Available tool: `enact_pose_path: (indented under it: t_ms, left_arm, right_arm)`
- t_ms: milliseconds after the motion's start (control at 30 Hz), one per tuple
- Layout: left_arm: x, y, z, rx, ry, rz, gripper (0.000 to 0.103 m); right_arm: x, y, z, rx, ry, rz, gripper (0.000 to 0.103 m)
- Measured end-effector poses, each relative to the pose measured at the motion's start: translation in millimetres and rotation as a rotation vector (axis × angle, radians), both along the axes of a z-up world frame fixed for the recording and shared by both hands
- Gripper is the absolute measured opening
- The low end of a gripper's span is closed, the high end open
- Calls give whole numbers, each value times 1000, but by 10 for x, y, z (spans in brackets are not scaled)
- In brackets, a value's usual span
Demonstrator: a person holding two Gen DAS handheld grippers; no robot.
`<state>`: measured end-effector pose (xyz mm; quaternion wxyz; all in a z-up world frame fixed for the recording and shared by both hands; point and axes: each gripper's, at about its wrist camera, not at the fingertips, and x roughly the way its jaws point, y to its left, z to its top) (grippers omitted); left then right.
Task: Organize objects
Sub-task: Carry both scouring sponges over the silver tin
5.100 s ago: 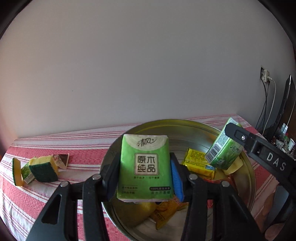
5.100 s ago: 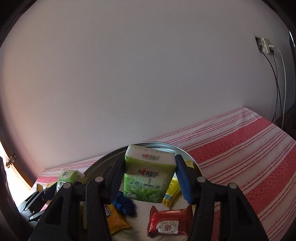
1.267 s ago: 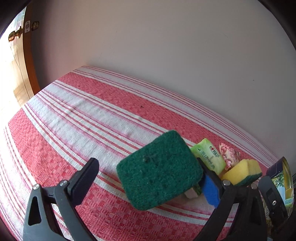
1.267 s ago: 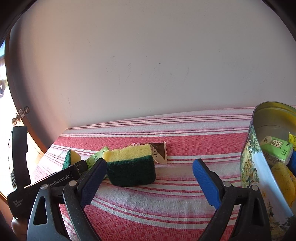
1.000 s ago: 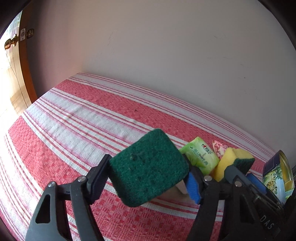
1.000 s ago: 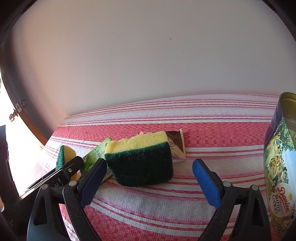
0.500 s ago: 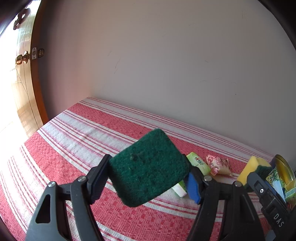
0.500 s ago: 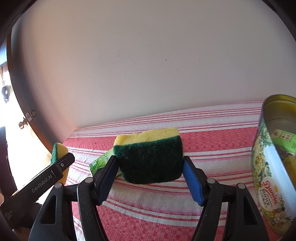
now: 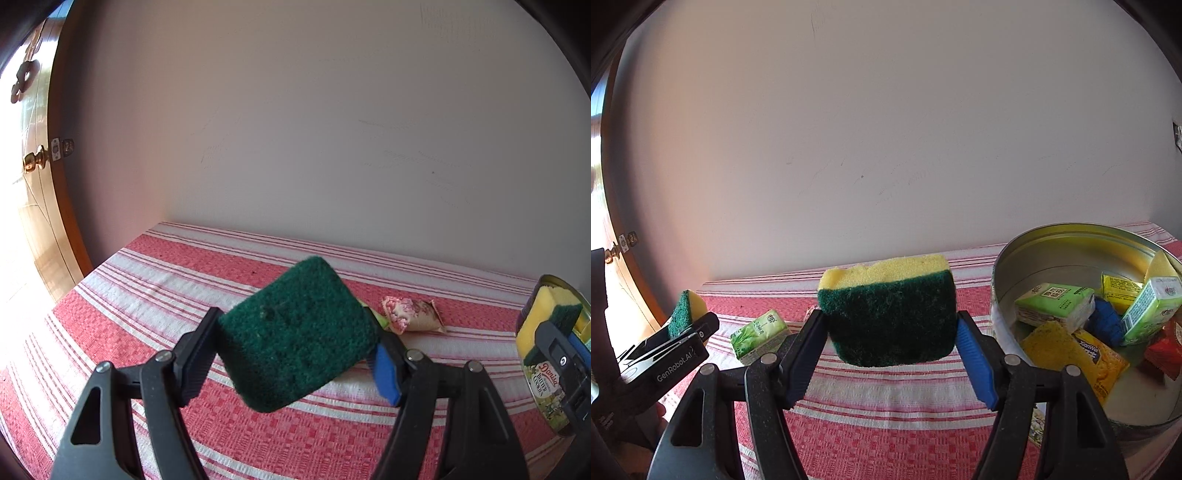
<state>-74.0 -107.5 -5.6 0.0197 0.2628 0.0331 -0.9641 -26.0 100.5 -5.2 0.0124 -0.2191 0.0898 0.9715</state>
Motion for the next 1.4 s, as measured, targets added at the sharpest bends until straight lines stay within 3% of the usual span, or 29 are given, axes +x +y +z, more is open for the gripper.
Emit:
enact_pose_path:
  t_ms: [500, 800, 1400]
  left_arm:
    - [77, -10, -25, -47, 30, 20, 73]
    - [155, 18, -26, -43, 32, 22, 73]
    - [358, 72, -37, -19, 32, 28, 73]
  right_arm:
    - [122, 82, 13, 13, 10, -9, 72]
    - [398, 81, -2, 35, 21, 6, 72]
    - [526, 55, -24, 75, 27, 73, 72]
